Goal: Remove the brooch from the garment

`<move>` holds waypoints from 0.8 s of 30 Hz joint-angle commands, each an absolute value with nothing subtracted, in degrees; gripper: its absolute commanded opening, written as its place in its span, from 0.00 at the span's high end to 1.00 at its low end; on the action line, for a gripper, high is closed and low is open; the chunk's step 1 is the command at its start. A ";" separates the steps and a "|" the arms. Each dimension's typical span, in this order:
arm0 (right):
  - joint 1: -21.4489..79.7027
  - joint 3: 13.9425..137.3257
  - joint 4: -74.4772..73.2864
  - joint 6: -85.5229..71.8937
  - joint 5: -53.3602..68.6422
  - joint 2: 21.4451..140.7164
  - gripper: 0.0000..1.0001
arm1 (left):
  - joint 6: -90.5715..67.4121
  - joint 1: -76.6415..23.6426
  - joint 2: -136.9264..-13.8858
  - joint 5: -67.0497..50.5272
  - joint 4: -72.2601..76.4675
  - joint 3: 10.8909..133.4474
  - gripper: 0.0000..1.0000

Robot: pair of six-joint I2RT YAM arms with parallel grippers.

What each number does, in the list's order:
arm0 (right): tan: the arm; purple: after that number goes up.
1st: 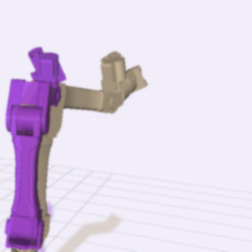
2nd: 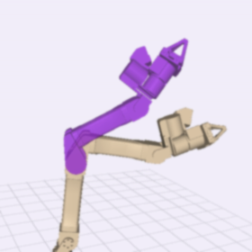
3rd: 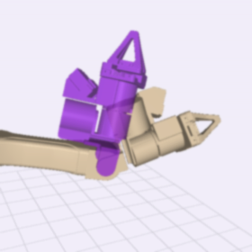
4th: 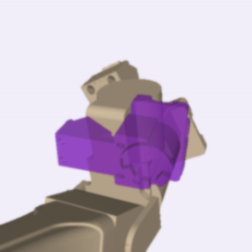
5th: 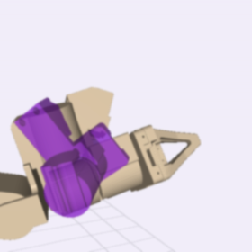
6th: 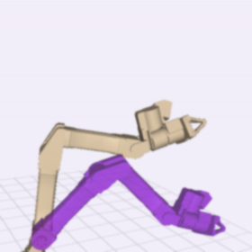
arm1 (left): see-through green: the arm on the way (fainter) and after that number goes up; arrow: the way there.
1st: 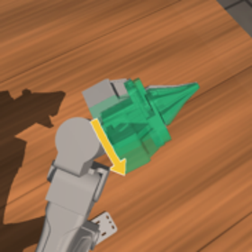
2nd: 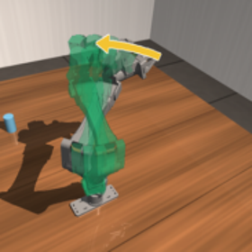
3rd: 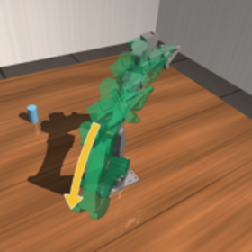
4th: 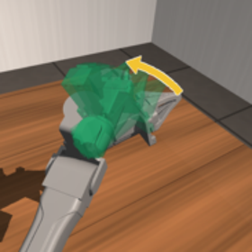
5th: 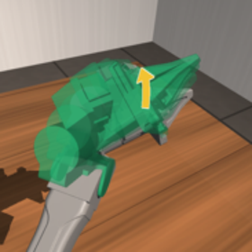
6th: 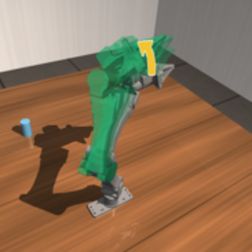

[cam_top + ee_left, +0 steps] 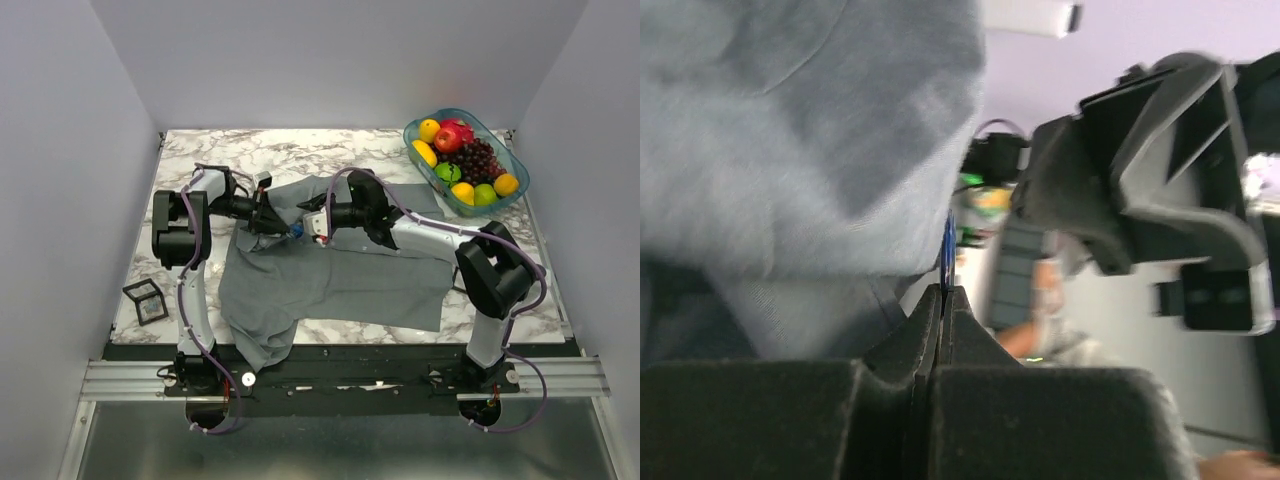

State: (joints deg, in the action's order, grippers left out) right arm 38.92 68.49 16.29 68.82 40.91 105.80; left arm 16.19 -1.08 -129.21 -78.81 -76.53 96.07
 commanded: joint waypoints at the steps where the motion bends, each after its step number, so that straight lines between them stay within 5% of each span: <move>1: 39.99 68.82 16.53 75.32 46.49 107.58 0.53 | -4.36 -1.93 -125.16 -95.01 -68.23 88.16 1.00; 24: 39.38 68.02 1.94 78.40 43.77 103.36 0.57 | -6.59 -0.70 -129.55 -94.48 -64.34 91.76 1.00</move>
State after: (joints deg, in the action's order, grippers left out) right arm 39.64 68.36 7.79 78.06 43.27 105.34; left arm -4.80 -1.19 -128.03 -83.37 -65.36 89.97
